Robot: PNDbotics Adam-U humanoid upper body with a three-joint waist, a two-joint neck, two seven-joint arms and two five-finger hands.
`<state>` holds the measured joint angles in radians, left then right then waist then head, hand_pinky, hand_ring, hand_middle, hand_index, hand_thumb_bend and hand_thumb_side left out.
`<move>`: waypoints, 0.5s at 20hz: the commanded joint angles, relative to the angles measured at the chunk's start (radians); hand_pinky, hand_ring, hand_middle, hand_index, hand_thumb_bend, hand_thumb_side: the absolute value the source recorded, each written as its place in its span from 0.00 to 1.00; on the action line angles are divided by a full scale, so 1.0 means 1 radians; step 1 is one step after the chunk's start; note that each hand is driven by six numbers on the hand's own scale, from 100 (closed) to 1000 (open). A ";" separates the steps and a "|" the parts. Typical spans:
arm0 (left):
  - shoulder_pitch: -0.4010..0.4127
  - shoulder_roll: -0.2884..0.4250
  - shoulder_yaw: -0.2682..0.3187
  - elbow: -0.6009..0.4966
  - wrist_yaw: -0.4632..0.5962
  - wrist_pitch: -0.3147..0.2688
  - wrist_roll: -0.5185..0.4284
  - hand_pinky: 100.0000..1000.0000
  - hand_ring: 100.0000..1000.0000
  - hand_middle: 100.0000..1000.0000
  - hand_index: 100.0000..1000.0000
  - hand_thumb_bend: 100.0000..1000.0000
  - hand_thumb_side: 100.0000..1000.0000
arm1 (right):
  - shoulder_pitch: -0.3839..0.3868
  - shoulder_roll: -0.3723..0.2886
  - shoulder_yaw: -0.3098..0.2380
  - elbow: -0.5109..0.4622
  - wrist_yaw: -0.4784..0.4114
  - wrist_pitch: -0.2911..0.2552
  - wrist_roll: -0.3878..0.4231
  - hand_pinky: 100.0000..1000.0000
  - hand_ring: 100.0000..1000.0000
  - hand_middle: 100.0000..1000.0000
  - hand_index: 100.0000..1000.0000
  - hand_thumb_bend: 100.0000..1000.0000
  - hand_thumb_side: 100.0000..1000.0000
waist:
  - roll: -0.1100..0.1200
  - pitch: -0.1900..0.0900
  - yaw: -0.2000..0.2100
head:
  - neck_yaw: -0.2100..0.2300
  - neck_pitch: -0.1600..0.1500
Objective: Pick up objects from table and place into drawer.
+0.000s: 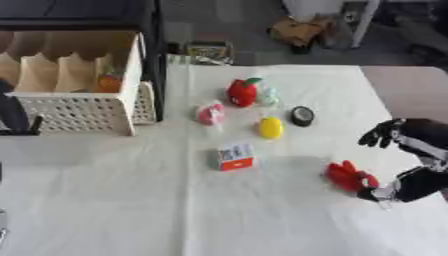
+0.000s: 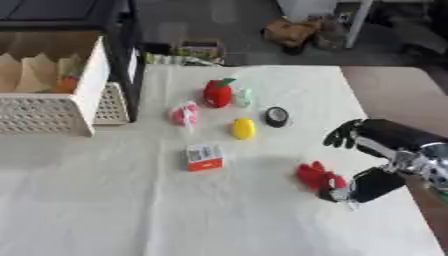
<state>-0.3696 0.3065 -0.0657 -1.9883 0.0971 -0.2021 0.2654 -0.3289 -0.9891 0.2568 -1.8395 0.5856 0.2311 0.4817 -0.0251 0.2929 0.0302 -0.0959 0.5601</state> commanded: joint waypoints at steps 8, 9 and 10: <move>-0.004 -0.004 -0.003 -0.012 -0.007 0.006 -0.012 0.14 0.15 0.36 0.78 0.00 0.64 | -0.028 0.013 0.032 0.065 0.055 0.005 -0.007 0.73 0.71 0.65 0.80 0.50 0.43 | 0.001 -0.013 0.005 | -0.008 -0.009; -0.003 -0.005 -0.003 -0.012 -0.007 0.006 -0.011 0.14 0.15 0.36 0.78 0.00 0.64 | -0.029 0.017 0.034 0.074 0.059 0.007 -0.009 0.73 0.71 0.65 0.80 0.50 0.43 | 0.001 -0.013 0.006 | -0.008 -0.010; -0.003 -0.006 -0.003 -0.012 -0.008 0.006 -0.011 0.14 0.15 0.36 0.78 0.00 0.64 | -0.030 0.022 0.036 0.082 0.060 0.007 -0.012 0.73 0.70 0.64 0.79 0.50 0.43 | 0.001 -0.013 0.006 | -0.008 -0.010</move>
<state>-0.3679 0.2971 -0.0711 -1.9860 0.0954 -0.1945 0.2569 -0.3445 -0.9489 0.2997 -1.7638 0.6350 0.2368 0.4756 -0.0238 0.2950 0.0365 -0.1001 0.5600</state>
